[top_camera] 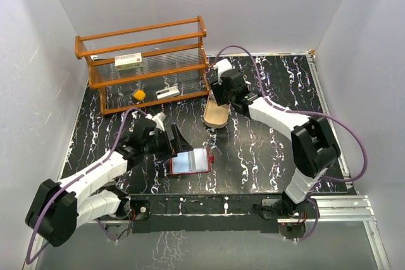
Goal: Put the credit cards into the card holder
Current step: Pick up the credit card from the storage box.
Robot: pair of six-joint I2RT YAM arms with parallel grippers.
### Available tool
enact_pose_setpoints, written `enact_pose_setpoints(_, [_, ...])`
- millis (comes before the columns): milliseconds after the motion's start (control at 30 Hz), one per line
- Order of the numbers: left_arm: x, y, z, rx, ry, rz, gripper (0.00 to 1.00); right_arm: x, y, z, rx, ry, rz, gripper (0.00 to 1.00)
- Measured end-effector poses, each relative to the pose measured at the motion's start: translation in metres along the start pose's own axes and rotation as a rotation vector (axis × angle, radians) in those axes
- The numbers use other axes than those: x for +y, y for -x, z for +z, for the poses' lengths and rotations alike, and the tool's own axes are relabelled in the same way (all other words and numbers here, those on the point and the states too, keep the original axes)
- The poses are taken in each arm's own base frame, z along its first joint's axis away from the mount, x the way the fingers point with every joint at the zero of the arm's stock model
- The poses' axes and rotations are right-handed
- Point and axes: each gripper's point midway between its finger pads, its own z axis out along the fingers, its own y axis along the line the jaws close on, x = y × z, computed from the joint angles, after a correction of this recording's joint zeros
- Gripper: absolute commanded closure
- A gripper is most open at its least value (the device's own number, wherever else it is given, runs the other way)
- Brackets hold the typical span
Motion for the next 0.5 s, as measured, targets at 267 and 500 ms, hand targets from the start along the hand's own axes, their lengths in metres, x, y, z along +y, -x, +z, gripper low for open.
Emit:
enact_pose_setpoints(267, [0.019, 0.000, -0.021, -0.044, 0.117, 0.048, 0.01, 0.002, -0.017, 0.037, 0.075, 0.020, -0.190, 0.41])
enact_pose_setpoints(500, [0.025, 0.001, -0.034, -0.083, 0.157, 0.061, 0.01, 0.003, -0.037, 0.054, 0.141, 0.039, -0.294, 0.39])
